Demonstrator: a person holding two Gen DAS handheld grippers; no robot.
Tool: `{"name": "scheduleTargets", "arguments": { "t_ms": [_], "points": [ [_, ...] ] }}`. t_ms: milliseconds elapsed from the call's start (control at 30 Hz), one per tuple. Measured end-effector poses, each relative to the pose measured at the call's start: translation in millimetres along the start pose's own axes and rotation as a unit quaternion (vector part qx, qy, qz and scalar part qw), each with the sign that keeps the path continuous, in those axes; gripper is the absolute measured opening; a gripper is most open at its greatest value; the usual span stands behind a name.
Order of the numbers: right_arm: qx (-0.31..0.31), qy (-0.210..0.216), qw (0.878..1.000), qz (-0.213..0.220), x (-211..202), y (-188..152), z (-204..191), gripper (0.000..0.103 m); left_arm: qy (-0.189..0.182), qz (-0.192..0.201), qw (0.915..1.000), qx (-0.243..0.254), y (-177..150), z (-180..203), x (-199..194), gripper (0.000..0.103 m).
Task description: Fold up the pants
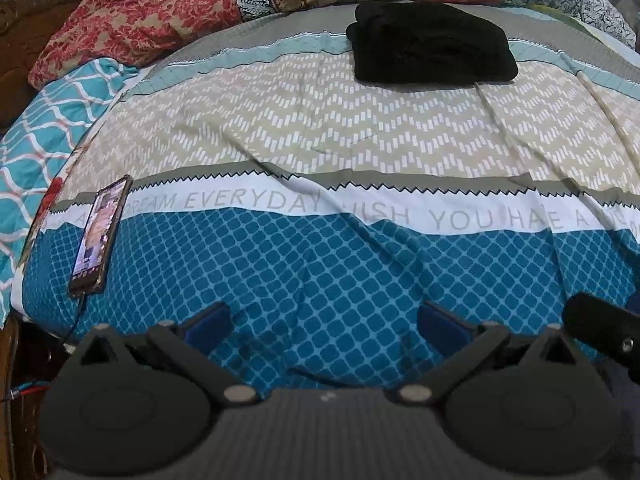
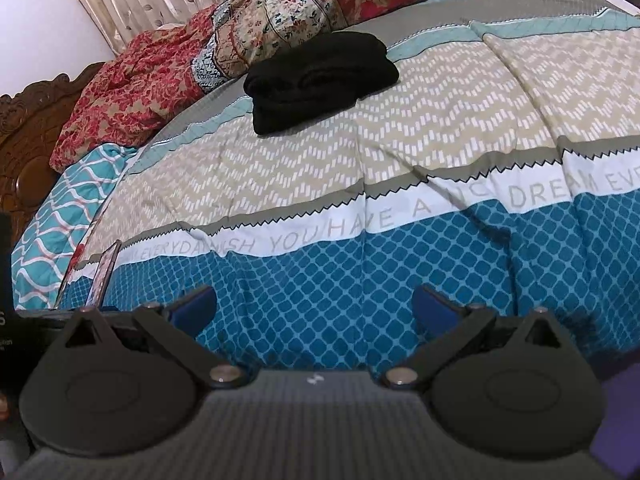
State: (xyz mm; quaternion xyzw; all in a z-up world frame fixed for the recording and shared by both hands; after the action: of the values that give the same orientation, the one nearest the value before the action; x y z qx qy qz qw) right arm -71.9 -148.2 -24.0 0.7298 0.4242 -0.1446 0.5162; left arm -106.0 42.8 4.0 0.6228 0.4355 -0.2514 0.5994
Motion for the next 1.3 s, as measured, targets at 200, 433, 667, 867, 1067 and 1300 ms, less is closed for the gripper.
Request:
{"name": "scheduleTargets", "arguments": {
  "t_ms": [200,433,667,867,1067,1300],
  "points": [
    [0.001,0.001,1.000,-0.001,-0.5,-0.4,-0.1,0.103,-0.001,-0.001,1.0000,0.000,-0.1,-0.5,0.1,0.103],
    [0.003,0.003,1.000,-0.002,-1.2,-1.4,0.8,0.103,-0.007,-0.013,0.9999,-0.004,-3.1,-0.8,2.9,0.103],
    [0.005,0.002,1.000,-0.004,-0.3,-3.1,1.1,0.103,0.002,-0.017,0.9998,-0.006,-3.1,-1.8,4.6,0.103],
    [0.008,0.003,1.000,-0.008,0.0,-3.0,3.4,0.103,0.001,-0.020,0.9997,-0.015,-3.1,-5.2,6.4,0.103],
    [0.009,0.004,1.000,-0.012,1.0,-3.4,4.5,0.103,0.001,-0.018,0.9995,-0.026,-3.5,-8.1,5.7,0.103],
    [0.010,0.005,1.000,-0.014,1.3,-3.2,6.7,0.103,0.005,-0.028,0.9991,-0.030,-4.3,-9.3,8.7,0.103]
  ]
}}
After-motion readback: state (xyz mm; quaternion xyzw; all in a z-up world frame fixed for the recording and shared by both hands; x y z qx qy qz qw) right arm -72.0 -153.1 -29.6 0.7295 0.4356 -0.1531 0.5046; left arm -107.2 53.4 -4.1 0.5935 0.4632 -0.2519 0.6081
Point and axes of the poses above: each gripper's, at about its wrist camera, not at the fingertips, and x roughly the way its jaws point, z to its right, y to its top, the point moved 1 cm from there along x, roughly the way its jaws point, and after that the axes turned 1 degree about y, right-handed, at the moved point
